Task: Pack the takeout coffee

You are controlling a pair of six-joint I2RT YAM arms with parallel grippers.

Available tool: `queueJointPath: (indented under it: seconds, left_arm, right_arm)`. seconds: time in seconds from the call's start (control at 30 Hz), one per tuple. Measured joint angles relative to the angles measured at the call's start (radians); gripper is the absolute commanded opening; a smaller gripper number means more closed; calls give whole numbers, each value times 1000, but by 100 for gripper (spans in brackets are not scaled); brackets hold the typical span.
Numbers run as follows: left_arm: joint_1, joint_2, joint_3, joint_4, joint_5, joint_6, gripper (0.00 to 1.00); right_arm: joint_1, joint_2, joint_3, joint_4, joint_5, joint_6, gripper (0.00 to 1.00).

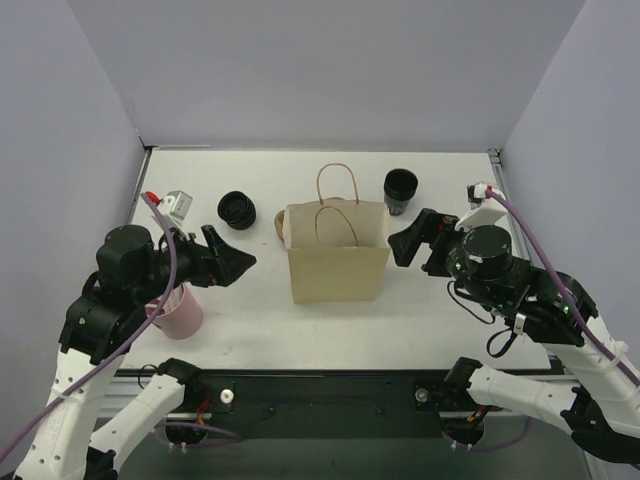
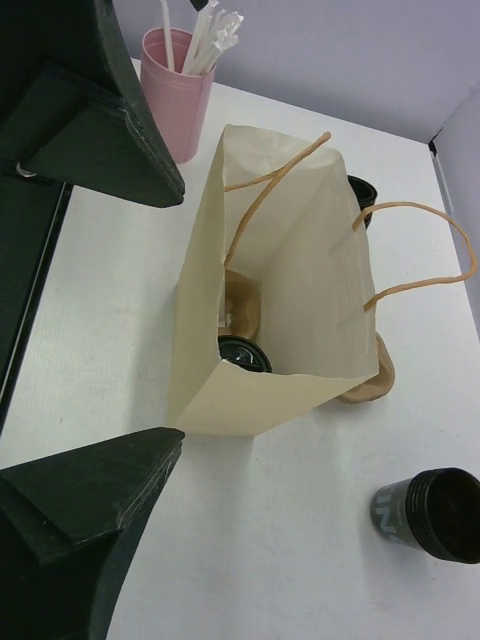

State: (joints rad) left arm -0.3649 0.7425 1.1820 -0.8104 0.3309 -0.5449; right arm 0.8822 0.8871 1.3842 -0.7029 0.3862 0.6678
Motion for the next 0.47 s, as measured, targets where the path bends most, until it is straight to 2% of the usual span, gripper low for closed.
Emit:
queueJointPath:
  seconds: [0.47]
  left_arm:
    - [-3, -40, -26, 49, 18, -30, 90]
  right_arm:
    - [0, -184, -99, -39, 3, 58, 100]
